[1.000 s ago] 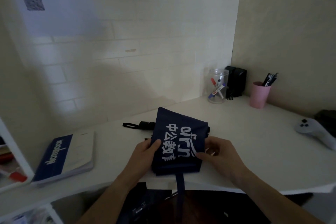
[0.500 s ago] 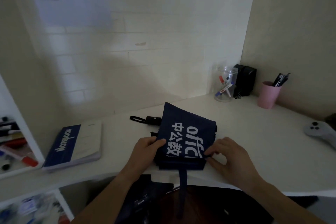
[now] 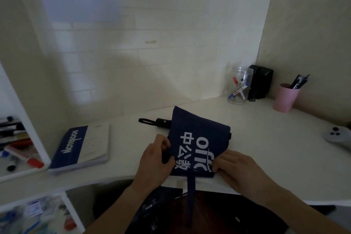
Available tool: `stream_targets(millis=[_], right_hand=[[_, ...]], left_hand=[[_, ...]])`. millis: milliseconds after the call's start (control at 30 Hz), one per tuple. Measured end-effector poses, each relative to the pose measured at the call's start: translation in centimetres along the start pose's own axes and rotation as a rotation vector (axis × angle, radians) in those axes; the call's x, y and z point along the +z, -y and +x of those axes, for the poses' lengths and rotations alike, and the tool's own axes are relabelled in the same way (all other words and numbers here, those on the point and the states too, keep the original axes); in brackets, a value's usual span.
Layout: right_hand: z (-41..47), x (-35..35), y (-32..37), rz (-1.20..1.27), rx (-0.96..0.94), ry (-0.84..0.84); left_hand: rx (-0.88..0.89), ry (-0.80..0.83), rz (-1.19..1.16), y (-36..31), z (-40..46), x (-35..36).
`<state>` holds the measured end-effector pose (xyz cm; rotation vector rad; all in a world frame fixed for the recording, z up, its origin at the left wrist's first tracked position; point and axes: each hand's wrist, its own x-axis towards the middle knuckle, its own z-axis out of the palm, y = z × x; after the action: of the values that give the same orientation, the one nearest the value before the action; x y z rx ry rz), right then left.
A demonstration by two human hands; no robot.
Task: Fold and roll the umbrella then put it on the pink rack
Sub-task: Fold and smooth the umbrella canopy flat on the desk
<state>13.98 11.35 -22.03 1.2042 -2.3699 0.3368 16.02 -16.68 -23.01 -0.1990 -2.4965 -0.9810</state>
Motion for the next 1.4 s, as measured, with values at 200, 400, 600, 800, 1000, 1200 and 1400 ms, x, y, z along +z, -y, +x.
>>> stream_targets(millis=[200, 400, 600, 800, 1000, 1200, 1400], right_hand=[[0.4, -1.3, 0.2, 0.093, 0.143, 0.137], [3.7, -1.6, 1.5, 0.114, 0.261, -0.075], [3.8, 1.2, 2.7, -0.015, 0.237, 0.296], [4.1, 1.6, 2.2, -0.02, 0.247, 0.433], [4.1, 2.4, 2.3, -0.025, 0.233, 0.502], [4.0, 3.0, 2.2, 0.006, 0.245, 0.499], [5.1, 1.0, 1.4, 0.37, 0.341, 0.386]], left_hand=[[0.074, 0.001, 0.197, 1.0, -0.7, 0.0], [0.088, 0.049, 0.131, 1.4, -0.9, -0.2], [0.076, 0.092, 0.126, 1.5, -0.7, -0.6], [0.132, 0.208, 0.19, 1.4, 0.2, -1.2], [0.082, 0.283, 0.275, 2.2, 0.7, -1.5], [0.467, 0.097, 0.475, -1.4, 1.5, 0.5], [0.294, 0.384, 0.463, 0.5, 0.0, 2.5]])
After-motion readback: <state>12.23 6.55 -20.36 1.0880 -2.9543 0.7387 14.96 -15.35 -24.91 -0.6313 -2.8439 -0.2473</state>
